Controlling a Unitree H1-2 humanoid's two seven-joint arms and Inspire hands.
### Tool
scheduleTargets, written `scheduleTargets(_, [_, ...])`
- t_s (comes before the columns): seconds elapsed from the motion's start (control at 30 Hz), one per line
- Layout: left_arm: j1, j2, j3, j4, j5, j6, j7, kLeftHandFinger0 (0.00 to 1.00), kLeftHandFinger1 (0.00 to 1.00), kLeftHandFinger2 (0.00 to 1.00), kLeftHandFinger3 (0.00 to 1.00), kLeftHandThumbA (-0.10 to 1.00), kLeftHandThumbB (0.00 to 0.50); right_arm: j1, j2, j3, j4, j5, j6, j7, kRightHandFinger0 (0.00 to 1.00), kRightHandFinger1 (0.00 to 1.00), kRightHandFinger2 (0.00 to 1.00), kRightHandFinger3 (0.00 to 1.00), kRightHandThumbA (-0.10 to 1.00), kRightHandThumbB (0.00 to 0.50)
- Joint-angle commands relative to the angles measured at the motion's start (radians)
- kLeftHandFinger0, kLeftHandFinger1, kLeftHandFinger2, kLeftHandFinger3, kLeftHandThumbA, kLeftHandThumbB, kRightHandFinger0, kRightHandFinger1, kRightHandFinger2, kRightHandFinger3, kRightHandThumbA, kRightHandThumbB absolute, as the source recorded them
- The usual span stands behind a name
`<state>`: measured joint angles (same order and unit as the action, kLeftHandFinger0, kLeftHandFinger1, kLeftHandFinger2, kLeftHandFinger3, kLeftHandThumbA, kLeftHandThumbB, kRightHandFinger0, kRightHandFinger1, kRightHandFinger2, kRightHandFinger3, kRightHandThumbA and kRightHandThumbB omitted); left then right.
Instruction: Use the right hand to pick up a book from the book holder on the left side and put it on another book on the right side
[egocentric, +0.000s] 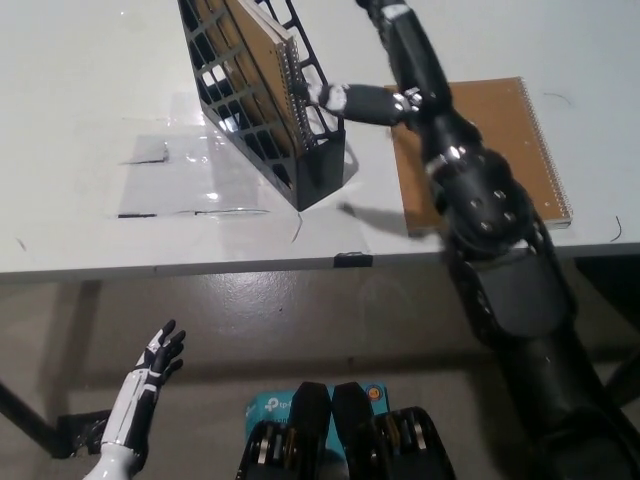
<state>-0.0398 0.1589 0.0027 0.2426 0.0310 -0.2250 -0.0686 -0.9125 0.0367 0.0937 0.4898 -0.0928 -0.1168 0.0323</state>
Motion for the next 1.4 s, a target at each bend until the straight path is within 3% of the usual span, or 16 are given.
scheduleTargets(0.0, [-0.005, 0.005, -0.003, -0.030, -0.004, -0.043, -0.009, 1.00, 1.00, 1.00, 1.00, 1.00, 0.167, -0.108, 0.023, -0.014, 0.089, -0.001, -0.035, -0.036, 1.00, 1.00, 1.00, 1.00, 0.98, 0.315])
scheduleTargets(0.27, [-0.017, 0.014, -0.012, -0.028, 0.017, -0.047, -0.010, 1.00, 1.00, 1.00, 1.00, 1.00, 0.161, -0.192, 0.048, -0.019, 0.238, 0.010, -0.056, -0.036, 1.00, 1.00, 1.00, 1.00, 0.97, 0.273])
scheduleTargets(0.47, [-0.020, 0.017, -0.014, -0.033, 0.019, -0.041, -0.010, 1.00, 1.00, 1.00, 1.00, 0.99, 0.138, -0.201, 0.061, -0.019, 0.271, 0.020, -0.054, -0.023, 1.00, 1.00, 1.00, 1.00, 0.98, 0.293])
scheduleTargets(0.63, [-0.020, 0.017, -0.017, -0.032, 0.034, -0.036, -0.003, 1.00, 1.00, 1.00, 1.00, 0.97, 0.149, -0.211, 0.066, -0.022, 0.323, 0.024, -0.061, -0.021, 0.99, 1.00, 1.00, 1.00, 0.99, 0.311])
scheduleTargets(1.07, [-0.019, 0.007, -0.014, -0.035, 0.036, -0.016, -0.001, 1.00, 1.00, 1.00, 1.00, 0.92, 0.171, -0.208, 0.074, -0.019, 0.410, 0.027, -0.075, -0.005, 0.96, 1.00, 1.00, 1.00, 1.00, 0.272])
scheduleTargets(1.37, [-0.028, 0.010, -0.016, -0.025, 0.043, -0.022, -0.004, 1.00, 1.00, 1.00, 1.00, 0.92, 0.150, -0.206, 0.080, -0.023, 0.452, 0.033, -0.068, -0.003, 0.94, 1.00, 1.00, 1.00, 1.00, 0.261])
